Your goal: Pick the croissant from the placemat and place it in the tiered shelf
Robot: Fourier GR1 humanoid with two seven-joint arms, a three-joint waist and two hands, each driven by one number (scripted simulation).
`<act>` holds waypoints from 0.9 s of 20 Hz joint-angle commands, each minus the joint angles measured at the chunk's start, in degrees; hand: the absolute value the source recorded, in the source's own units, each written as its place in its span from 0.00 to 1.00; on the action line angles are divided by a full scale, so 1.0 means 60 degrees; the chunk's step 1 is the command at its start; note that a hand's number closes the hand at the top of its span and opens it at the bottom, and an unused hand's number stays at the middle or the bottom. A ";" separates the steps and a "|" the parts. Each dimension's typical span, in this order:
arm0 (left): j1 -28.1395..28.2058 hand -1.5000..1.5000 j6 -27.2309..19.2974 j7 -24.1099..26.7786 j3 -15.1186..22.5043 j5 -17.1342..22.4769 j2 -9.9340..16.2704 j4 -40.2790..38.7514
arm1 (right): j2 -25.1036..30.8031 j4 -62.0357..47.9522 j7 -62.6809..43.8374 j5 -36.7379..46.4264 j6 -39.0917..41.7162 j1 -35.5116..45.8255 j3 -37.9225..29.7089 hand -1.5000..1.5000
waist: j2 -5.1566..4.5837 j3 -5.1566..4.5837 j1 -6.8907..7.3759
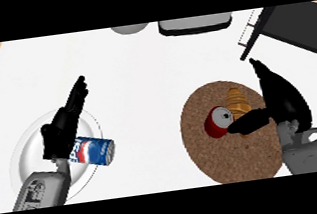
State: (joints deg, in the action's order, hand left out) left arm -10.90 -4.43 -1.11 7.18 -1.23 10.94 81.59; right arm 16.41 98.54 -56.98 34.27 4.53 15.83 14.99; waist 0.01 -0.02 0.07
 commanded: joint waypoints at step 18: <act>0.1000 0.50 0.0136 0.0266 0.0017 -0.1067 -0.0866 0.0724 | -0.0926 -0.1330 0.1112 0.1595 0.0479 -0.0694 -0.0672 0.00 | 0.0007 0.0003 0.0015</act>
State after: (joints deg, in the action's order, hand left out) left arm -9.80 -3.03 -1.06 5.51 -5.99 6.82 82.12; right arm 11.42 91.63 -51.04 41.87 7.64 13.63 10.73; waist 0.25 -0.17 -0.01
